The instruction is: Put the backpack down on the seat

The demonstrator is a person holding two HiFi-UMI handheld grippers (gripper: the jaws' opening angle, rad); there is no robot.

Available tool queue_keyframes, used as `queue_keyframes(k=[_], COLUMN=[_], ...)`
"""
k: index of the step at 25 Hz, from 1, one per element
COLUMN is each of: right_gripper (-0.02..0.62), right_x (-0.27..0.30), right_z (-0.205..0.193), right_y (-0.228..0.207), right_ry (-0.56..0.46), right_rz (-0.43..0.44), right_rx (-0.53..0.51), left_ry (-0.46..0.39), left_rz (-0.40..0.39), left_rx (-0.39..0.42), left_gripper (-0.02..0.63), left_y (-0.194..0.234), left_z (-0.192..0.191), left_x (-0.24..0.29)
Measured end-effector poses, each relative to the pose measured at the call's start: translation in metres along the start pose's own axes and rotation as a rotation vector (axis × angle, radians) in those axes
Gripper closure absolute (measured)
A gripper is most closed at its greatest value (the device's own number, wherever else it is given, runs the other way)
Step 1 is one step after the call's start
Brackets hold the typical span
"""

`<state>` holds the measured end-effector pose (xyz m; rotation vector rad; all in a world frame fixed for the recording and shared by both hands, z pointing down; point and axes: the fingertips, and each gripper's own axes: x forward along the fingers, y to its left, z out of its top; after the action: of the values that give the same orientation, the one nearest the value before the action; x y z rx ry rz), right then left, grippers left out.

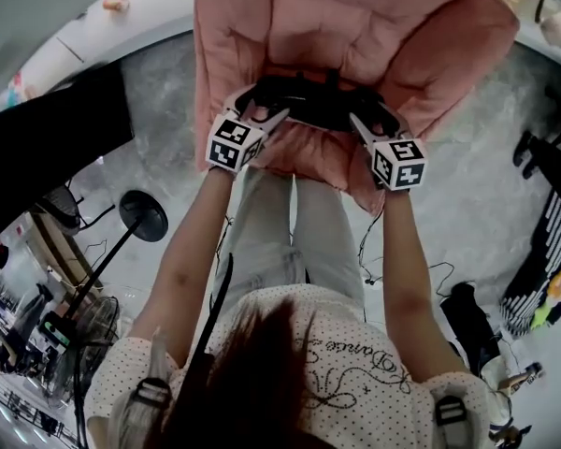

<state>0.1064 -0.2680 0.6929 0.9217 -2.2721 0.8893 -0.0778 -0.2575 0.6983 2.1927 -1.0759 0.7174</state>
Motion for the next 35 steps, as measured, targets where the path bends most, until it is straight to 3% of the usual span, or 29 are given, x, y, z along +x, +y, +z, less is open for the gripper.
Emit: queue_keyframes(k=[4, 8, 11, 22, 29, 35], right_gripper=[0.431, 0.548, 0.583, 0.584, 0.584, 0.584], right_x=[-0.024, -0.053, -0.085, -0.188, -0.226, -0.237], right_z=[0.051, 0.114, 0.154, 0.254, 0.274, 0.289], right_y=[0.023, 0.058, 0.089, 0.180, 0.203, 0.197], right_ry=[-0.122, -0.253, -0.342, -0.648, -0.747, -0.784], right_rz=[-0.039, -0.080, -0.100, -0.153, -0.174, -0.187], right_rx=[-0.040, -0.129, -0.186, -0.315, -0.325, -0.331], left_ry=[-0.092, -0.202, -0.291, -0.597, -0.692, -0.719], left_rz=[0.020, 0.040, 0.061, 0.131, 0.158, 0.166], left_rx=[0.010, 0.032, 0.046, 0.135, 0.178, 0.195], left_gripper=[0.297, 0.518, 0.592, 0.601, 0.601, 0.601], left_y=[0.003, 0.009, 0.004, -0.010, -0.023, -0.029], left_z=[0.035, 0.083, 0.118, 0.221, 0.253, 0.269], left_x=[-0.037, -0.083, -0.124, -0.244, -0.285, -0.286])
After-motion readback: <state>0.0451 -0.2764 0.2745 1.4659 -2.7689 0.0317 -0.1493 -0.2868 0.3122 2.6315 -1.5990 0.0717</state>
